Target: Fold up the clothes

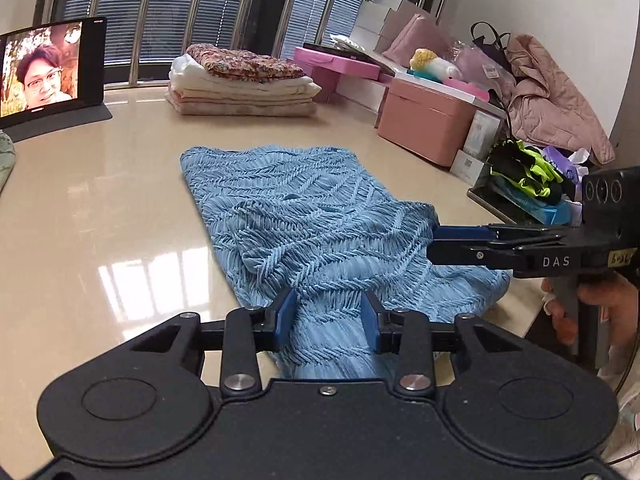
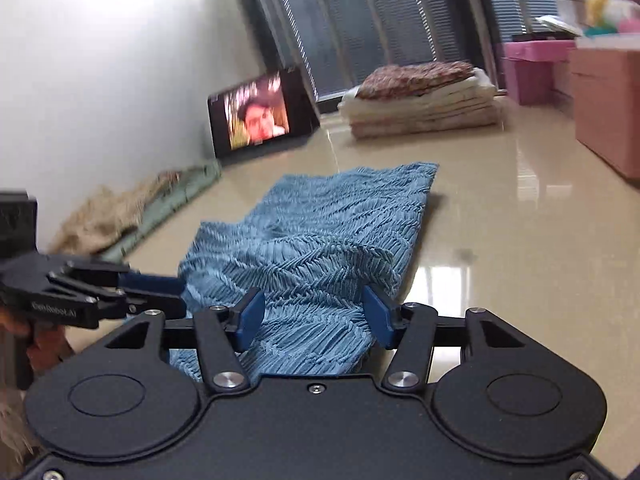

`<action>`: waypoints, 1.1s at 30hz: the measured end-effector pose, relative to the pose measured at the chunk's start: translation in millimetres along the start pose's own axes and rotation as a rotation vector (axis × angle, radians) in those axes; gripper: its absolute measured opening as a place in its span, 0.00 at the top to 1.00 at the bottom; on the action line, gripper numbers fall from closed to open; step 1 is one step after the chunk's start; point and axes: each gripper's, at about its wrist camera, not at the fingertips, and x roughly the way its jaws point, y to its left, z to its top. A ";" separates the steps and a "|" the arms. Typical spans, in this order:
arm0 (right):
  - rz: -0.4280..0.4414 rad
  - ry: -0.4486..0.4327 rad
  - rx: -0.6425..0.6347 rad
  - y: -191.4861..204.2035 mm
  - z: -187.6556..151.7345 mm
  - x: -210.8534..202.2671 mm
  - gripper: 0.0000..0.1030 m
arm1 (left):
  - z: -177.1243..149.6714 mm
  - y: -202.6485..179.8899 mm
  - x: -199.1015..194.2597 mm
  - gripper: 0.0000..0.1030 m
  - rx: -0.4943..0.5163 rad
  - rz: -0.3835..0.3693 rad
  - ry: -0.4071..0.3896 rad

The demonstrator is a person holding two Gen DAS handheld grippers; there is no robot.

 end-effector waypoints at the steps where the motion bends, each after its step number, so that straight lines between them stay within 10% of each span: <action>1: 0.002 -0.004 0.006 0.0 -1.0 -2.2 0.41 | 1.5 -1.2 -1.5 0.62 -0.006 0.003 0.000; 7: 0.020 -0.115 0.063 8.2 9.2 -47.9 0.08 | 9.2 -28.8 -43.1 0.01 0.039 0.052 -0.151; 17: -0.134 -0.128 -0.078 46.6 -18.8 -113.4 0.00 | -38.2 -88.5 -85.7 0.00 0.106 0.187 -0.164; 24: -0.198 -0.063 -0.156 76.1 -45.3 -112.7 0.00 | -72.5 -111.8 -97.3 0.00 0.018 0.256 -0.152; 33: -0.247 -0.054 -0.296 95.9 -42.0 -105.9 0.00 | -65.7 -112.6 -104.3 0.00 0.150 0.316 -0.135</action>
